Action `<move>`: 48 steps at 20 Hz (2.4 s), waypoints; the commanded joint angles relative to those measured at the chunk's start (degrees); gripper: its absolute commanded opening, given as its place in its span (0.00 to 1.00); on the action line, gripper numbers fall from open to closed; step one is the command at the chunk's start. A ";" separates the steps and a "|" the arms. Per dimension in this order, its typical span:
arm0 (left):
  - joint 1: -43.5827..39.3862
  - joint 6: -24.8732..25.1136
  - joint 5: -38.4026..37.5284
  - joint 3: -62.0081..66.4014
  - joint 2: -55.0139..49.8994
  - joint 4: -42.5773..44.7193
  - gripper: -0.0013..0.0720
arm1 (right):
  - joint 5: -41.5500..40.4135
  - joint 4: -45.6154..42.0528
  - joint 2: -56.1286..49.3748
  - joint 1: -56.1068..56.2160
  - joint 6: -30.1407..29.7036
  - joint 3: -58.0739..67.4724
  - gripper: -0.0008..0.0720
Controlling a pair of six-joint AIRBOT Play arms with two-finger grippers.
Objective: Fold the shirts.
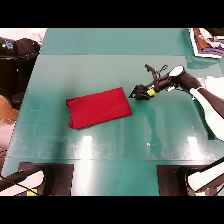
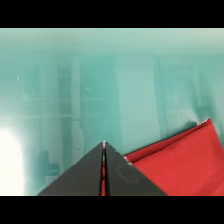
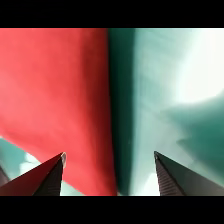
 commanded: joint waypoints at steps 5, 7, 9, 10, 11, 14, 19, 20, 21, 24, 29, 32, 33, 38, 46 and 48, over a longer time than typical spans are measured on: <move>0.07 0.00 0.52 0.00 -1.09 -2.08 0.05 | -5.05 12.22 -5.84 7.67 -5.03 -1.88 0.76; -0.50 0.00 0.72 0.00 -1.11 -2.23 0.05 | -5.11 11.82 -6.88 10.08 -5.35 0.83 0.58; -2.05 0.04 0.72 0.00 -1.11 -2.23 0.05 | -5.16 10.84 -7.43 11.67 -7.04 4.24 0.28; -3.32 0.04 0.81 0.00 -1.11 -2.21 0.05 | -5.25 9.16 -7.39 11.98 -7.08 6.08 0.12; -4.57 0.04 0.96 0.00 -1.11 -2.21 0.05 | -4.94 7.37 -7.39 12.04 -7.04 8.13 0.03; -9.46 0.00 1.68 0.00 -1.11 -2.23 0.05 | -4.70 3.28 -5.70 8.90 -3.63 12.98 0.03; -17.73 -0.02 2.08 0.00 -1.11 -2.23 0.05 | -5.55 2.40 3.10 -8.52 -2.43 14.19 0.03; -19.10 -0.02 2.54 0.00 -1.11 -2.23 0.05 | -5.55 2.40 5.05 -13.35 -2.43 14.19 0.03; -20.24 -0.02 2.97 0.00 -1.11 -2.23 0.05 | -5.75 2.40 6.71 -17.84 -2.43 14.19 0.03; -23.43 0.00 3.89 0.00 -1.11 -2.21 0.05 | -6.21 2.45 10.25 -31.41 -2.45 14.19 0.03; -26.27 -0.07 4.68 0.00 -1.11 -2.29 0.05 | -7.93 2.60 10.49 -48.83 -2.45 14.14 0.03; -26.29 -0.11 5.40 0.00 -1.11 -2.38 0.05 | -9.35 2.62 9.88 -53.83 -2.43 14.14 0.03; -26.29 -0.11 5.77 0.00 -1.11 -2.40 0.05 | -9.66 2.97 9.81 -54.47 -2.45 14.14 0.03; -26.29 -0.09 6.32 0.00 -1.11 -2.38 0.05 | -9.29 6.16 9.86 -54.55 -2.43 21.16 0.03; -26.29 -0.02 6.10 0.00 -1.11 -2.23 0.05 | -1.84 -2.91 16.33 -57.05 7.30 32.02 0.03; -26.27 -0.02 6.03 0.00 -1.11 -2.23 0.05 | 0.70 -5.11 19.32 -57.99 8.02 28.59 0.03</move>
